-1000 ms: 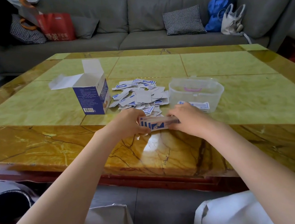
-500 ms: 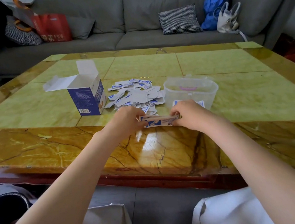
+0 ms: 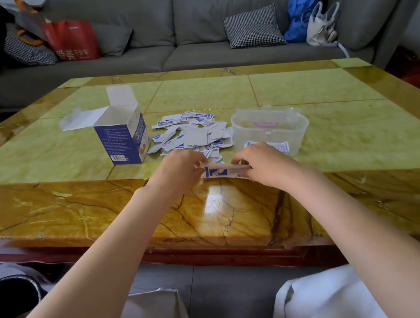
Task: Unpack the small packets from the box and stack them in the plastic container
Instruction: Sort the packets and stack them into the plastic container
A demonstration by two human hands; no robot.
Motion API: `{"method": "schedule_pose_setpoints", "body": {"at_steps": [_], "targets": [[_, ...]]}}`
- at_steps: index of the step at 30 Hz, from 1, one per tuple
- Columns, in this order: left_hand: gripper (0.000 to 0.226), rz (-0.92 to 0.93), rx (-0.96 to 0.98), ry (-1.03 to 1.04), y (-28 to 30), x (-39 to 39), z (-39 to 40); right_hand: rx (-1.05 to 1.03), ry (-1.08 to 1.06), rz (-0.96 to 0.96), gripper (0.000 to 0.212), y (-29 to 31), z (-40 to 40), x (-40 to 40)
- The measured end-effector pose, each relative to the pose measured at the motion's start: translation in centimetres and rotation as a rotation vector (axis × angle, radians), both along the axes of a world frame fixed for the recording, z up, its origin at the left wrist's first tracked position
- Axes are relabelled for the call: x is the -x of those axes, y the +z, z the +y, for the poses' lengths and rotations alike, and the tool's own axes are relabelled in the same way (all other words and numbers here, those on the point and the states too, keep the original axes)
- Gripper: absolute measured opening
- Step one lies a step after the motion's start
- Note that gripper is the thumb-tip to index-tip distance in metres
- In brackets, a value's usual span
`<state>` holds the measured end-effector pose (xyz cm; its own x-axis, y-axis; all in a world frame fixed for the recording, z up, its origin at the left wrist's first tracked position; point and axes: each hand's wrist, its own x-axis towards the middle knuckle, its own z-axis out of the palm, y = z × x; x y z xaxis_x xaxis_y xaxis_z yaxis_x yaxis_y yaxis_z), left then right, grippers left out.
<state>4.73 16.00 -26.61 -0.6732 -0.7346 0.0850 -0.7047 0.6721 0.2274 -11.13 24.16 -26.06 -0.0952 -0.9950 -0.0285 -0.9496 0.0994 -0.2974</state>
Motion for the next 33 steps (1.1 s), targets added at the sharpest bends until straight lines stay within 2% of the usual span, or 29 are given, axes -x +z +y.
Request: {"method": "schedule_pose_setpoints", "body": {"at_steps": [5,9,12,19,23,28,33], "targets": [[0.026,-0.002,-0.024,0.008,0.0,-0.1,0.1,-0.023,-0.022,-0.024,0.022,-0.1,0.1,0.0],[0.035,0.098,-0.139,0.054,0.4,0.1,0.2,-0.02,-0.031,-0.019,0.029,-0.2,0.0,0.0],[0.034,0.05,-0.214,0.007,0.8,0.0,0.4,-0.024,-0.03,-0.014,0.028,-0.1,0.0,0.0],[0.024,0.006,-0.044,0.078,0.7,0.2,0.4,0.005,0.011,0.036,0.02,0.1,-0.1,-0.5],[0.018,0.054,-0.078,0.08,0.7,0.1,0.3,0.037,0.004,0.061,0.021,-0.1,-0.3,-0.6],[0.021,0.046,-0.124,0.069,0.5,0.0,0.4,0.013,0.031,0.085,0.02,-0.4,-0.1,-0.9],[0.019,0.134,-0.19,0.092,0.6,0.1,-0.5,0.04,0.004,-0.005,0.014,0.1,0.1,-0.7]]}}
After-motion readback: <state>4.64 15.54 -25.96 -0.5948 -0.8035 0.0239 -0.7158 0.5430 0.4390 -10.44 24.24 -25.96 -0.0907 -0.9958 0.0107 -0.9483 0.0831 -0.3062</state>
